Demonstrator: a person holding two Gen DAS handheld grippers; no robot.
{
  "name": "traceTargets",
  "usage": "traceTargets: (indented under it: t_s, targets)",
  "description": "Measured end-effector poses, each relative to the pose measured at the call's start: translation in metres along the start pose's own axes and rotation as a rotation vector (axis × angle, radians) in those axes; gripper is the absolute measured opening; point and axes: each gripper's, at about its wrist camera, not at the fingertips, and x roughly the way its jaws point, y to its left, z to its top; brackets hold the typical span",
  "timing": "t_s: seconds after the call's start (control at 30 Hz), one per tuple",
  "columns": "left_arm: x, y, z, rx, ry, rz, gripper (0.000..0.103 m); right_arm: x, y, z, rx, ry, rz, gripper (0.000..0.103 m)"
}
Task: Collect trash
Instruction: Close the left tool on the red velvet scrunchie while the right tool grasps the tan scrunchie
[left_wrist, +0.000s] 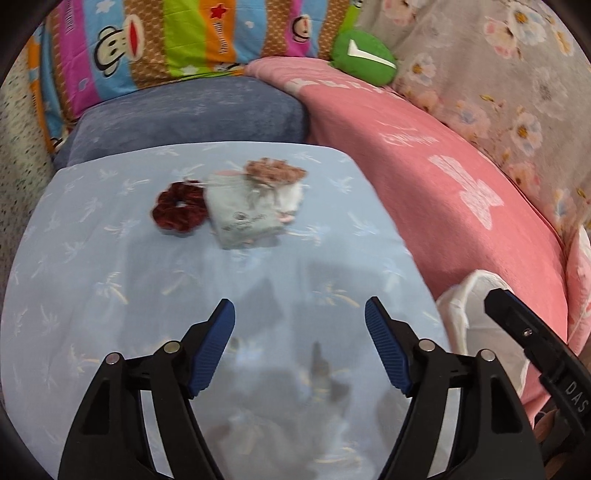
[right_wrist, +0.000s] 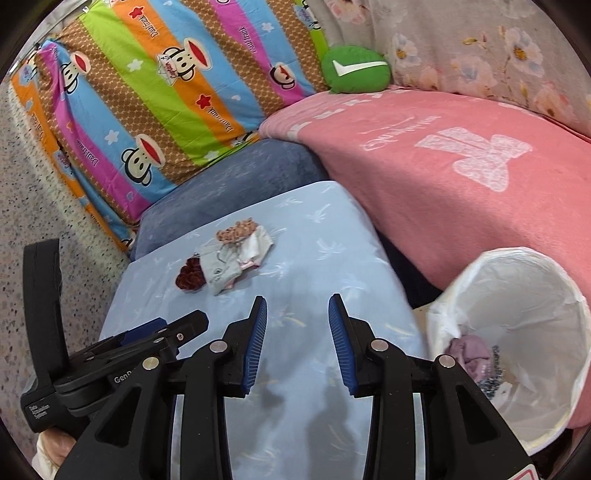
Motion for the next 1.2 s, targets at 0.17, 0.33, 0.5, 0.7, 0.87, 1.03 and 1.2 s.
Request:
traceTargets:
  t_s: [0.17,0.33,0.5,0.7,0.87,1.03,1.2]
  targets:
    - [0.003,0.045,0.014,-0.057,-0.009,0.054,0.07,0.03,0.026,0.014,-0.019,0.022,0.024,0.035]
    - [0.013,0.081,0.031,-0.095,-0.012,0.099,0.07,0.064,0.047,0.031,-0.022,0.045,0.042,0.036]
    - [0.033,0.111,0.052,-0.143,0.002,0.113,0.07,0.106,0.064,0.054,-0.011,0.062,0.052,0.041]
    - [0.058,0.134,0.075,-0.174,0.003,0.136,0.07,0.157,0.078,0.084,0.01,0.075,0.048,0.042]
    - [0.079,0.144,0.086,-0.188,0.016,0.131,0.07,0.194,0.082,0.095,0.014,0.097,0.033,0.042]
    - [0.1,0.15,0.084,-0.191,0.052,0.123,0.069,0.226,0.078,0.091,0.013,0.137,0.007,0.042]
    - [0.114,0.151,0.074,-0.193,0.1,0.09,0.051,0.244,0.072,0.075,0.015,0.188,0.001,0.042]
